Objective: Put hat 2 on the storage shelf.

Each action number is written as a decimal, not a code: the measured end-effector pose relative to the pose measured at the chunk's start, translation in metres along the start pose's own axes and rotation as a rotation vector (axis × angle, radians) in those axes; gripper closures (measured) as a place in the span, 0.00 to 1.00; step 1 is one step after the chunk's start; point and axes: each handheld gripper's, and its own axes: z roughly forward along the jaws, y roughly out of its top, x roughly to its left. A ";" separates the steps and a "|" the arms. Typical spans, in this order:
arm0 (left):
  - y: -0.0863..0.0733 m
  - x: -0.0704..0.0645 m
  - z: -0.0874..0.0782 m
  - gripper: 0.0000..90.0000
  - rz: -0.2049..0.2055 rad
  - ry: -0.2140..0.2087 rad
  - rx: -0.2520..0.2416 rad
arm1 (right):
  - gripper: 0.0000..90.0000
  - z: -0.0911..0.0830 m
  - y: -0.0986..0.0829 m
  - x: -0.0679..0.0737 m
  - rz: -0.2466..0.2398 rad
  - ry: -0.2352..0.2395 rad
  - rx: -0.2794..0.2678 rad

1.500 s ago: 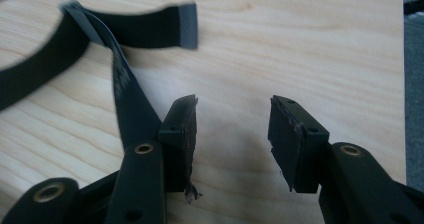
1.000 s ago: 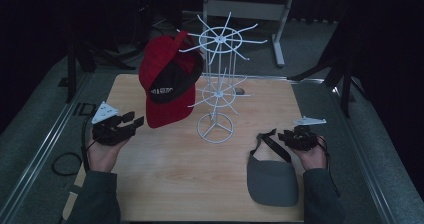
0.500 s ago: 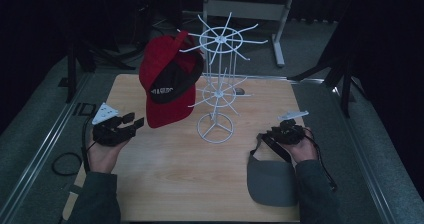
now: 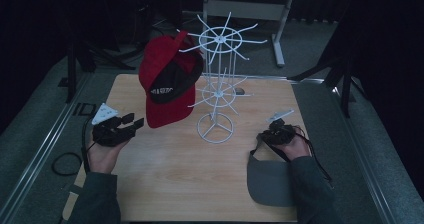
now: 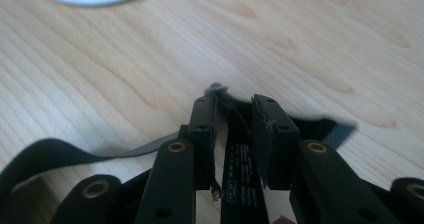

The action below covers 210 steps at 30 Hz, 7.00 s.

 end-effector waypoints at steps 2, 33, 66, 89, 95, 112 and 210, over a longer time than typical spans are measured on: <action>0.000 0.000 0.000 0.61 0.000 0.000 0.001 | 0.81 0.002 0.000 0.001 -0.011 0.003 0.021; -0.003 0.000 0.002 0.61 -0.007 -0.006 0.004 | 0.82 0.015 0.012 0.003 -0.148 0.011 0.126; -0.015 0.000 0.009 0.60 -0.027 0.000 0.022 | 0.96 -0.019 0.020 -0.005 0.112 0.029 -0.171; -0.022 0.006 0.011 0.60 -0.059 0.014 0.013 | 0.96 -0.068 0.042 0.006 0.110 0.036 -0.382; -0.023 0.005 0.012 0.60 -0.057 0.013 0.014 | 0.96 -0.082 0.045 0.012 0.096 0.042 -0.433; -0.029 0.003 0.017 0.59 -0.055 0.008 0.036 | 0.96 -0.116 0.053 0.032 0.044 0.040 -0.533; -0.031 0.002 0.021 0.59 -0.062 -0.002 0.047 | 0.96 -0.204 0.110 0.020 0.053 0.144 -0.790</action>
